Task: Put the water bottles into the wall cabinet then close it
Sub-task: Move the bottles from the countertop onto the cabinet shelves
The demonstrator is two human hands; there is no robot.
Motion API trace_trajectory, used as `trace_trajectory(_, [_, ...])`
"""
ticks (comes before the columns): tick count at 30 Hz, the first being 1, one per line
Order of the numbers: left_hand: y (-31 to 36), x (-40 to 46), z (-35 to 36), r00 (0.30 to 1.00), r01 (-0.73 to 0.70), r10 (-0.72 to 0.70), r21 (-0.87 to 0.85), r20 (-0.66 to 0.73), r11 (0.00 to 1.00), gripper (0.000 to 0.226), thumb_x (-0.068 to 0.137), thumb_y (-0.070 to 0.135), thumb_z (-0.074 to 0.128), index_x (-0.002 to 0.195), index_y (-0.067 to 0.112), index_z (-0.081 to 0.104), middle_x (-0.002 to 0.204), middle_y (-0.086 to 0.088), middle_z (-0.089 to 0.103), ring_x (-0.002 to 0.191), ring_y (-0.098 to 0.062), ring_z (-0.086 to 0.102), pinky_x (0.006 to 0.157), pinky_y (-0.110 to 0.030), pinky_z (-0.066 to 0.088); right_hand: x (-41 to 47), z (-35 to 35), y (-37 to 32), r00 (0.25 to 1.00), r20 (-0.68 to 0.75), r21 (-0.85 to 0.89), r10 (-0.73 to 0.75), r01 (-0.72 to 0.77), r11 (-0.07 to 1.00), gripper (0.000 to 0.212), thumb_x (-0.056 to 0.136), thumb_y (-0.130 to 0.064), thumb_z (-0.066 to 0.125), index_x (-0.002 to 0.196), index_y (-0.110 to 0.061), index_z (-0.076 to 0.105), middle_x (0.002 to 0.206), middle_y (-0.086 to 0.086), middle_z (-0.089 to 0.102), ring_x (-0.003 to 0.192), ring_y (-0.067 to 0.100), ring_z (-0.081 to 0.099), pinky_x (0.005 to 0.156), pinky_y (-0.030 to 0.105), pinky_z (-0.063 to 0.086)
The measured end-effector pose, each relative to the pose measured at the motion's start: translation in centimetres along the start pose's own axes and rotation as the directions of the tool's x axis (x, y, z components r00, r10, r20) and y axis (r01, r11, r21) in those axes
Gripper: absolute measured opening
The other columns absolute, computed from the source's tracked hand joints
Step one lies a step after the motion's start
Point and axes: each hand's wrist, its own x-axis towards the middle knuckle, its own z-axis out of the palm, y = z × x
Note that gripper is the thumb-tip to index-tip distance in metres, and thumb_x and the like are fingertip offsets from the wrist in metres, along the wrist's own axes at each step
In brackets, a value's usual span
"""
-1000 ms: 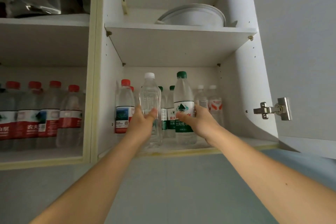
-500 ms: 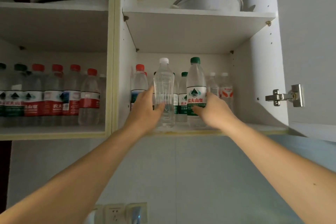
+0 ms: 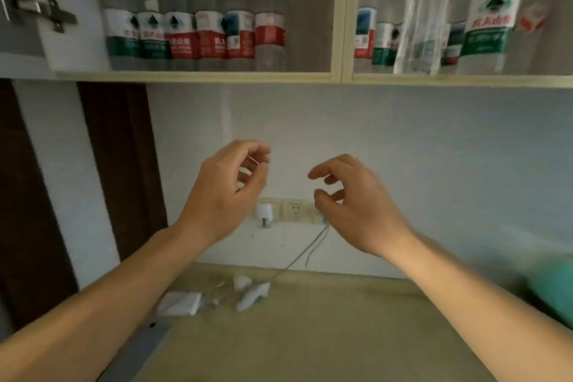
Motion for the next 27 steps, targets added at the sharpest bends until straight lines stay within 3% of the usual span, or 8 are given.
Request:
trace_trajectory(4, [-6.5,-8.2,-2.1,0.962,0.224,-0.228,0.041,0.153,0.974,0.020,0.100,0.019,0.062,0.119,0.014,0.066,0.106,0.007,0.066,0.094,-0.002,0.062,0.072,-0.011,0.049,-3.8,9.2,-0.3,0.968,0.177,0.044,0.179,-0.190,0.981,0.026,0.092,-0.017,0.064,0.116,-0.025,0.069,0.120,-0.005,0.061,0.104,0.010,0.061,0.090,0.031,0.052])
trace_trajectory(7, [-11.1,-15.2,-2.6,0.864,0.394,-0.407,0.105,0.296,0.913,0.026,0.099,0.033,0.063,0.121,0.020,0.066,0.105,0.012,0.066,0.093,0.001,0.063,0.074,-0.019,0.054,-7.6,15.6,0.5,0.913,0.292,0.008,0.286,-0.302,0.953,0.027,0.092,-0.018,0.065,0.118,-0.023,0.068,0.117,-0.003,0.063,0.099,0.011,0.062,0.076,0.023,0.047])
trace_trajectory(12, [-16.7,-28.3,-0.6,0.471,0.683,-0.754,0.350,0.458,0.640,0.044,0.093,0.048,0.067,0.128,0.023,0.060,0.115,0.009,0.061,0.093,-0.002,0.061,0.076,-0.021,0.051,-15.6,25.0,3.0,0.664,0.533,-0.133,0.524,-0.546,0.827,0.035,0.096,-0.026,0.063,0.130,-0.021,0.063,0.125,-0.001,0.063,0.100,0.012,0.060,0.081,0.025,0.046])
trace_trajectory(16, [-18.7,-35.7,1.1,0.116,0.810,-0.821,0.426,0.559,0.404,0.076,0.087,0.056,0.071,0.146,0.017,0.043,0.136,-0.004,0.056,0.104,-0.013,0.057,0.071,-0.021,0.045,-21.1,30.1,4.1,0.404,0.624,-0.195,0.669,-0.749,0.633,0.055,0.095,-0.032,0.066,0.144,-0.013,0.050,0.133,0.008,0.059,0.114,0.021,0.061,0.087,0.030,0.050])
trace_trajectory(18, [-18.8,-37.5,1.7,-0.001,0.878,-0.813,0.390,0.582,0.278,0.076,0.085,0.057,0.072,0.143,0.018,0.043,0.128,0.000,0.059,0.099,-0.012,0.062,0.063,-0.021,0.049,-23.1,31.7,4.5,0.305,0.629,-0.201,0.715,-0.825,0.529,0.069,0.094,-0.035,0.067,0.152,-0.012,0.038,0.140,0.013,0.055,0.119,0.027,0.061,0.092,0.036,0.053])
trace_trajectory(22, [-19.0,-39.1,3.4,0.006,0.918,-0.801,0.315,0.599,0.242,0.044,0.085,0.049,0.074,0.117,0.023,0.058,0.114,0.002,0.068,0.100,-0.013,0.067,0.086,-0.037,0.059,-25.0,33.7,5.2,0.190,0.616,-0.141,0.765,-0.928,0.344,0.075,0.092,-0.036,0.069,0.152,-0.011,0.033,0.131,0.014,0.060,0.109,0.030,0.068,0.091,0.049,0.059])
trace_trajectory(25, [-19.1,-39.3,4.4,-0.007,0.938,-0.798,0.280,0.602,0.203,0.044,0.082,0.043,0.080,0.115,0.020,0.062,0.112,0.000,0.070,0.101,-0.017,0.068,0.089,-0.039,0.059,-25.1,34.3,5.1,0.061,0.651,-0.040,0.756,-0.993,0.114,0.068,0.088,-0.029,0.077,0.140,-0.007,0.040,0.104,0.009,0.066,0.076,0.020,0.074,0.058,0.035,0.062])
trace_trajectory(27, [-19.4,-39.3,4.9,-0.039,0.947,-0.813,0.281,0.580,0.155,0.045,0.080,0.039,0.083,0.114,0.015,0.065,0.108,-0.004,0.072,0.099,-0.020,0.070,0.084,-0.037,0.058,-24.9,34.4,5.2,0.014,0.659,0.003,0.752,-1.000,0.017,0.064,0.083,-0.022,0.082,0.131,0.000,0.046,0.103,0.016,0.069,0.055,0.015,0.071,0.041,0.025,0.052])
